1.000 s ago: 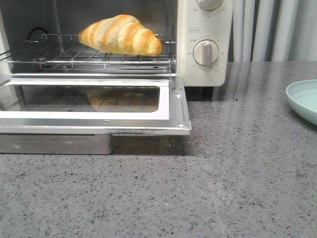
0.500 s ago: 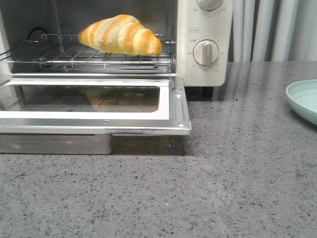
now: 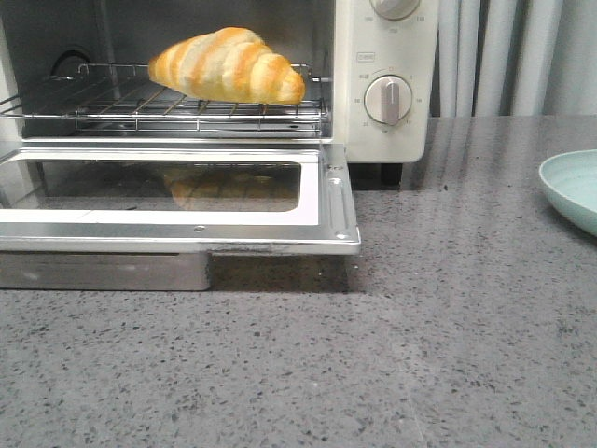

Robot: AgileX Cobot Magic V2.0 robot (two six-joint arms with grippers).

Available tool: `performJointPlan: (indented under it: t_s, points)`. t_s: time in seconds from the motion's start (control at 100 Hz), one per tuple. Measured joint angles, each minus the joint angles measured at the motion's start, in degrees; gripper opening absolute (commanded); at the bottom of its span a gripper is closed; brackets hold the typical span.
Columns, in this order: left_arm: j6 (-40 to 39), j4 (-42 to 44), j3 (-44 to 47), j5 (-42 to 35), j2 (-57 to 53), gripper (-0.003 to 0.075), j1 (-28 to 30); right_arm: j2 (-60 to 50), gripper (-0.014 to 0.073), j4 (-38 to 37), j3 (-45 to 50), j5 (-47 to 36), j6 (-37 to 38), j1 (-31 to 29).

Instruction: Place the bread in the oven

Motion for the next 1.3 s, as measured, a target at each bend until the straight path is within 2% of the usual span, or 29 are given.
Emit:
performJointPlan:
  t_s: [0.13, 0.3, 0.39, 0.46, 0.6, 0.93, 1.3]
  points:
    - [21.62, -22.63, 0.13, 2.95, 0.00, -0.0021, 0.00, 0.00, -0.0076, 0.00, 0.00, 0.00, 0.00, 0.00]
    - [57.73, -53.86, 0.13, 8.15, 0.00, -0.0021, 0.00, 0.00, -0.0076, 0.00, 0.00, 0.00, -0.16, 0.00]
    - [75.39, -65.61, 0.13, 9.77, 0.00, -0.0021, 0.00, 0.00, -0.0076, 0.00, 0.00, 0.00, -0.16, 0.00]
    - [83.93, -71.68, 0.54, 9.81, 0.00, -0.0021, 0.37, 0.00, -0.0076, 0.00, 0.00, 0.00, -0.16, 0.00]
    - [89.13, -75.93, 3.06, 8.26, -1.42, -0.0021, 3.46, 0.00, -0.0076, 0.00, 0.00, 0.00, -0.16, 0.00]
    - [90.13, -81.17, 10.92, 3.71, -4.31, -0.0021, 10.40, 0.00, -0.0076, 0.04, 0.00, 0.00, -0.16, 0.00]
    - [91.25, -82.70, 10.93, 9.94, -7.88, -0.0021, 11.49, 0.00, -0.0076, 0.13, 0.00, 0.00, -0.16, 0.00]
